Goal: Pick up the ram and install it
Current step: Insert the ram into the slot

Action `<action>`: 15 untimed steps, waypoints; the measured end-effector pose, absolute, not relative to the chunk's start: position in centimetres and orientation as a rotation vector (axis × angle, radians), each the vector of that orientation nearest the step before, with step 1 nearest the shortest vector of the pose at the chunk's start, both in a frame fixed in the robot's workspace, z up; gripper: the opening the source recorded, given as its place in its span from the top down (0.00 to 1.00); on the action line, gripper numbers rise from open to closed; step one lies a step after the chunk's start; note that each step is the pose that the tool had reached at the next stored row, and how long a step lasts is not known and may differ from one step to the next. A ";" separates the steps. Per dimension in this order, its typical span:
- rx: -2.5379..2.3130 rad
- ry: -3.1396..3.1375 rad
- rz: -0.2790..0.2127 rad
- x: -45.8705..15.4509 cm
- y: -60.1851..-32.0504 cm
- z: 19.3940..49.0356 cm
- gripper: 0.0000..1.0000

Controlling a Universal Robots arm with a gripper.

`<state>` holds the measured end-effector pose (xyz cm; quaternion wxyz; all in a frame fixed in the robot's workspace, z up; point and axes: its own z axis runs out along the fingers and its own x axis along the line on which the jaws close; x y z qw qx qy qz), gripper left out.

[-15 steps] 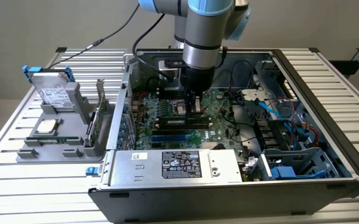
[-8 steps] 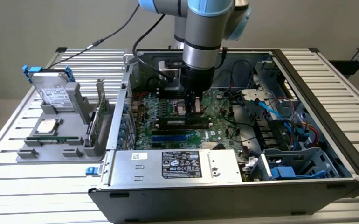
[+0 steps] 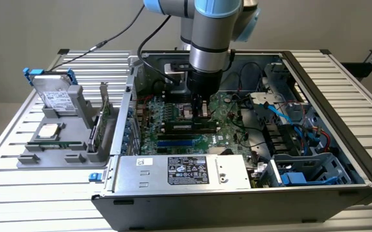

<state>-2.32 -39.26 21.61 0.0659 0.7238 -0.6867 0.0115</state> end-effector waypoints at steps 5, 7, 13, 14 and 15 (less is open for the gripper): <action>2.183 -2.071 0.035 -2.3 -39.3 21.6 0.86; 2.183 -2.071 0.035 -2.3 -39.3 21.6 0.86; 2.183 -2.072 0.034 -2.3 -39.2 21.6 0.60; 2.184 -2.072 0.034 -2.3 -39.2 21.8 0.60; 2.183 -2.071 0.035 -2.3 -39.2 22.1 0.60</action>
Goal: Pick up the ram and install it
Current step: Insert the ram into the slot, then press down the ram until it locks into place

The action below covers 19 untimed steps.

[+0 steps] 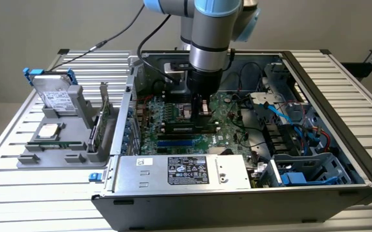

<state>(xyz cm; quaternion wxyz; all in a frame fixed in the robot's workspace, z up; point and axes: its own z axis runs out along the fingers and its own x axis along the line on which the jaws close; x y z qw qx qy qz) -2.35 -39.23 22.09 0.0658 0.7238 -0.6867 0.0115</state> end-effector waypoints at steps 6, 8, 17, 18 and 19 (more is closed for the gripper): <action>2.183 -2.071 0.035 -2.4 -39.2 24.3 0.54; 2.183 -2.072 0.034 -2.3 -39.2 24.3 0.56; 2.183 -2.071 0.035 -2.3 -39.2 24.3 0.90; 2.183 -2.071 0.035 -2.3 -39.2 24.3 0.90; 2.183 -2.071 0.035 -2.3 -39.2 24.3 0.90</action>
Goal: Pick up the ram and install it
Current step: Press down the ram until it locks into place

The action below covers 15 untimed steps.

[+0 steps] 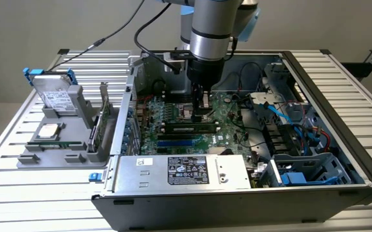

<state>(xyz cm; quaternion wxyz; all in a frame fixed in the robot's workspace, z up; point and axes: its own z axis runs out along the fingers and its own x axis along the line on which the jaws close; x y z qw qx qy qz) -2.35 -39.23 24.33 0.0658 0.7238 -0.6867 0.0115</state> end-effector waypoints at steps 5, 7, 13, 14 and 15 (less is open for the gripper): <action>2.183 -2.071 0.035 -2.3 -39.2 24.3 0.90; 2.183 -2.071 0.035 -2.3 -39.2 24.3 0.90; 2.183 -2.072 0.035 -1.9 -39.3 24.3 0.90; 2.183 -2.072 0.035 -1.6 -39.3 24.3 0.90; 2.183 -2.072 0.035 -1.4 -39.3 24.2 0.90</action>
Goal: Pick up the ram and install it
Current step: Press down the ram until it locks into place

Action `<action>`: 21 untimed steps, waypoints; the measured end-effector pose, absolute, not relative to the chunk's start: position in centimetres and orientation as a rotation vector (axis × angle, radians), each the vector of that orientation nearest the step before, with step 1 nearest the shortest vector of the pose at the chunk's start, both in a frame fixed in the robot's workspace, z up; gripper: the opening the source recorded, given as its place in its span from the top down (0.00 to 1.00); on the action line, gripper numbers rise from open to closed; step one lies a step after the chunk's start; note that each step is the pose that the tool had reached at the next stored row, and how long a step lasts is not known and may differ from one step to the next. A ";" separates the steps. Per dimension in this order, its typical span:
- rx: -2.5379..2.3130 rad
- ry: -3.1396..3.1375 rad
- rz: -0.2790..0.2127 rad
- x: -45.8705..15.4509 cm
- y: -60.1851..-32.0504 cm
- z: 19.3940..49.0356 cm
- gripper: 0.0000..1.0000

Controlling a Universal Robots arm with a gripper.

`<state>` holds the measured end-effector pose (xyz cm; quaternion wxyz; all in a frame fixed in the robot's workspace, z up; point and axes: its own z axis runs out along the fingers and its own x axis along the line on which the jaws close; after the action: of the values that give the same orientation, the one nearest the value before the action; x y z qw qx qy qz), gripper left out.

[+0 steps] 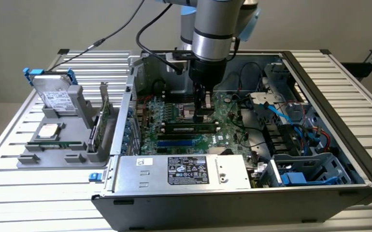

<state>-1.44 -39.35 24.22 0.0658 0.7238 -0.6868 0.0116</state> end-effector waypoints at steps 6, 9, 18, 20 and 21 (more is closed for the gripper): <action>2.184 -2.072 0.035 -0.3 -39.4 23.7 0.90; 2.183 -2.072 0.035 -0.2 -39.4 23.7 0.90; 2.184 -2.072 0.035 0.1 -39.4 23.3 0.90; 2.183 -2.072 0.035 0.1 -39.4 23.1 0.90; 2.184 -2.072 0.035 0.1 -39.4 22.9 0.90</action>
<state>0.07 -39.38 22.94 0.0656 0.7238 -0.6868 0.0117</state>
